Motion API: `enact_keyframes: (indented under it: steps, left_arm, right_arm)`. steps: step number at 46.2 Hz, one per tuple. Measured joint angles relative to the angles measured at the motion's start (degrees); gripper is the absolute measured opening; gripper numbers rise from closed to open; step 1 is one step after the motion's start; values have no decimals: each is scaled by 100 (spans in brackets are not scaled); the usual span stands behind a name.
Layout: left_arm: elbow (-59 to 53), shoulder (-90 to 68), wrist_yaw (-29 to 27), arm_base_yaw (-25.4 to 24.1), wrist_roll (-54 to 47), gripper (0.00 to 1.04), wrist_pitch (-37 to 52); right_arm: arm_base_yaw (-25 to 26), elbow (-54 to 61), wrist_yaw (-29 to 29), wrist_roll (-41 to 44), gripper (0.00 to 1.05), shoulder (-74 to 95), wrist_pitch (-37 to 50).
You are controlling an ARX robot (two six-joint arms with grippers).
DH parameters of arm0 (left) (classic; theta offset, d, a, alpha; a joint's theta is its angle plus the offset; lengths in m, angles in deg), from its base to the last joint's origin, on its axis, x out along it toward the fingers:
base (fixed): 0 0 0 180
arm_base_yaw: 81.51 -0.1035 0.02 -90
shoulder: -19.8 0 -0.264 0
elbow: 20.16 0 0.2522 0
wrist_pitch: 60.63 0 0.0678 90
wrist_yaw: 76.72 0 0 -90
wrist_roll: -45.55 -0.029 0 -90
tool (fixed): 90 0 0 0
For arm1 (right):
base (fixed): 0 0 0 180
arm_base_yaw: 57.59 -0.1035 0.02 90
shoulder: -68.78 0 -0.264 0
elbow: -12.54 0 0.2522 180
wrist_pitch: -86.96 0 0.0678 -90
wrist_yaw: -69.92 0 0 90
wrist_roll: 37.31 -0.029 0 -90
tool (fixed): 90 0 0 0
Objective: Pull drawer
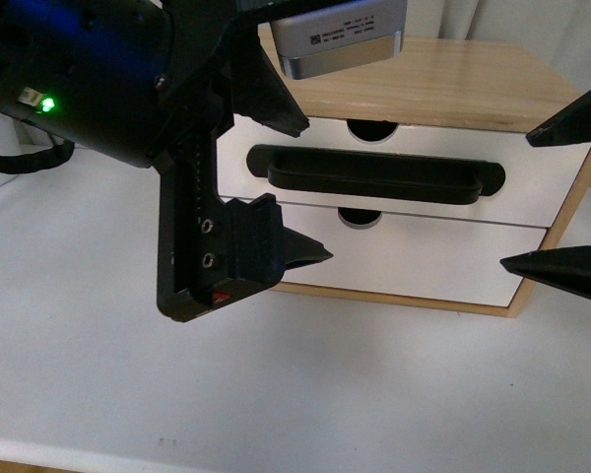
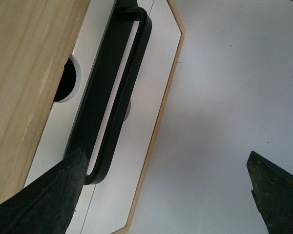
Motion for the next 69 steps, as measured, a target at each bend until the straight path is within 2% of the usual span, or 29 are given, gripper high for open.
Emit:
enact_keyframes:
  steps: [16, 36, 50, 58, 63, 69]
  left_arm:
    - [481, -669, 186, -107, -13, 99, 9]
    - [562, -1121, 411, -201, 140, 99, 175]
    - [623, -1213, 428, -229, 131, 99, 131]
    - [682, -1261, 369, -221, -37, 99, -7]
    - [743, -1283, -37, -177, -568, 99, -210]
    - [820, -1287, -76, -114, -752, 99, -404]
  right_arm:
    - [-138, -164, 168, -72, 96, 804, 721]
    - [-125, -256, 358, -219, 96, 1403, 1202]
    - [-168, -323, 284, -339, 96, 1676, 1419]
    - [-216, -396, 254, -337, 96, 1751, 1425]
    - [-251, -402, 223, -330, 96, 1768, 1397]
    - [-282, -422, 223, -284, 96, 1794, 1255]
